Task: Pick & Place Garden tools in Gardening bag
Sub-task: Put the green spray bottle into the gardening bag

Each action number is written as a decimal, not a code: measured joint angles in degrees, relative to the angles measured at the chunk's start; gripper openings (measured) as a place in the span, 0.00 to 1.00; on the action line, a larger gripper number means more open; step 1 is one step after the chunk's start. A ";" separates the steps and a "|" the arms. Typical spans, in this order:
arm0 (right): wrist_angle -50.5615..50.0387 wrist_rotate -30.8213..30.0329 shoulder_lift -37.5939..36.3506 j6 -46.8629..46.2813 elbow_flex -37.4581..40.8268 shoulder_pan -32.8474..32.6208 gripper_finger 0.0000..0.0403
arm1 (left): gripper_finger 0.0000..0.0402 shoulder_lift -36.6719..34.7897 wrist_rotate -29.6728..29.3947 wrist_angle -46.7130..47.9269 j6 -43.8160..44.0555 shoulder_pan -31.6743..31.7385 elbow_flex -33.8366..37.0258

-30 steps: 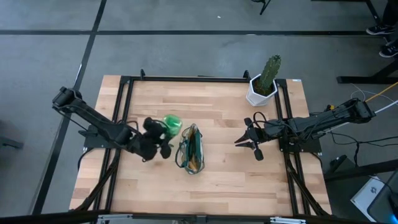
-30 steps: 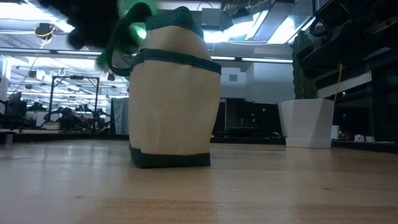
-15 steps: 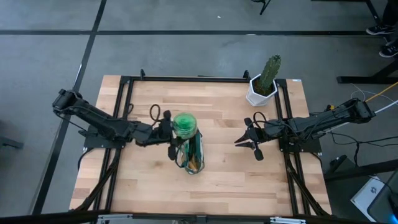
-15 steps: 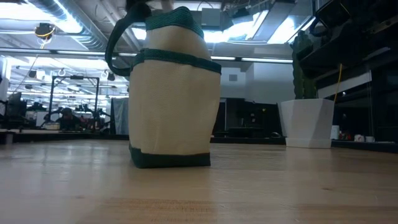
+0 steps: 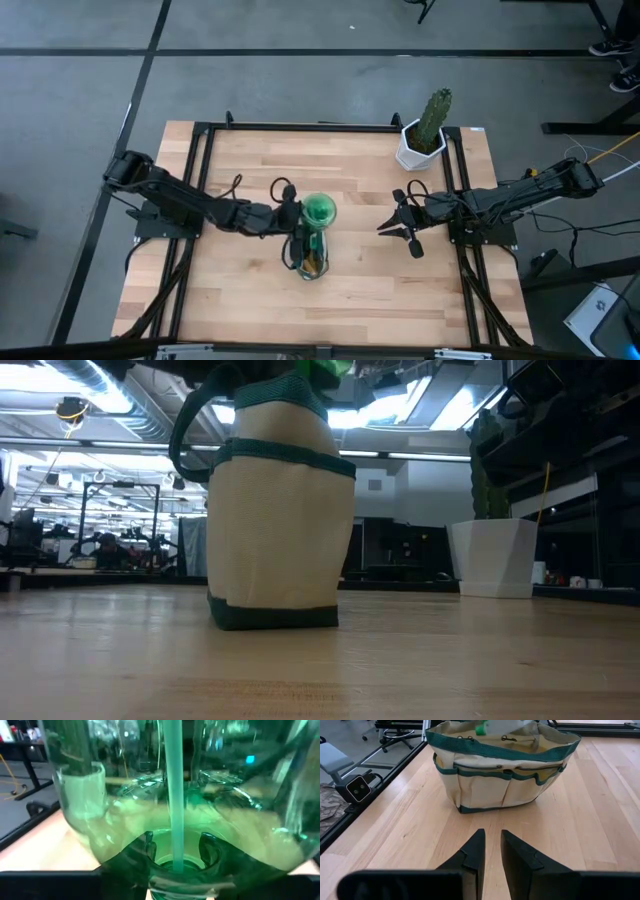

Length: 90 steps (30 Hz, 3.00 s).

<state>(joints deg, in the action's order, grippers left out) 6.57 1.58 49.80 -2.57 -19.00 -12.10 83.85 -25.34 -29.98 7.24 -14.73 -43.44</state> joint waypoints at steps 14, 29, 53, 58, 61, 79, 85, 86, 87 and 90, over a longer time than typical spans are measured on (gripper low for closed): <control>-0.37 0.00 0.00 0.00 0.00 0.02 0.15 | 0.40 -1.75 -6.27 17.25 2.35 -2.44 0.04; -0.37 0.01 0.01 0.00 0.00 0.01 0.15 | 0.43 -1.84 -6.25 27.98 14.38 -2.42 0.04; 13.36 -11.02 16.94 -10.33 -5.55 3.97 0.17 | 0.52 -1.84 -4.62 26.80 14.58 -2.42 0.04; 14.40 -8.78 28.33 -5.77 -12.86 3.84 0.27 | 0.52 -1.84 -3.98 26.78 14.56 -2.42 0.04; 13.90 -8.13 33.24 -3.17 -17.14 3.95 0.38 | 0.52 -1.84 -2.43 26.76 14.64 -2.42 0.04; 13.14 -0.58 45.21 4.37 -32.46 4.74 0.50 | 0.52 -2.61 6.36 31.23 16.09 -2.48 -2.56; 12.47 -1.96 44.97 5.42 -33.20 5.78 0.49 | 0.52 -7.28 14.56 41.29 17.79 -2.55 -8.02; 12.77 -1.79 44.86 5.42 -33.20 5.85 0.49 | 0.52 -8.23 14.15 42.25 18.15 -2.49 -8.34; 13.01 -1.70 44.78 5.35 -33.24 5.83 0.49 | 0.52 -9.12 13.54 42.36 18.37 -2.45 -8.61; 12.92 -1.18 44.76 4.54 -33.22 5.79 0.49 | 0.52 -10.53 12.77 43.73 18.56 -2.47 -8.69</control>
<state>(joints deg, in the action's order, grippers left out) 19.49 0.40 94.56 1.97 -52.23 -6.31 73.33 -12.57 13.75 25.80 -17.20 -52.13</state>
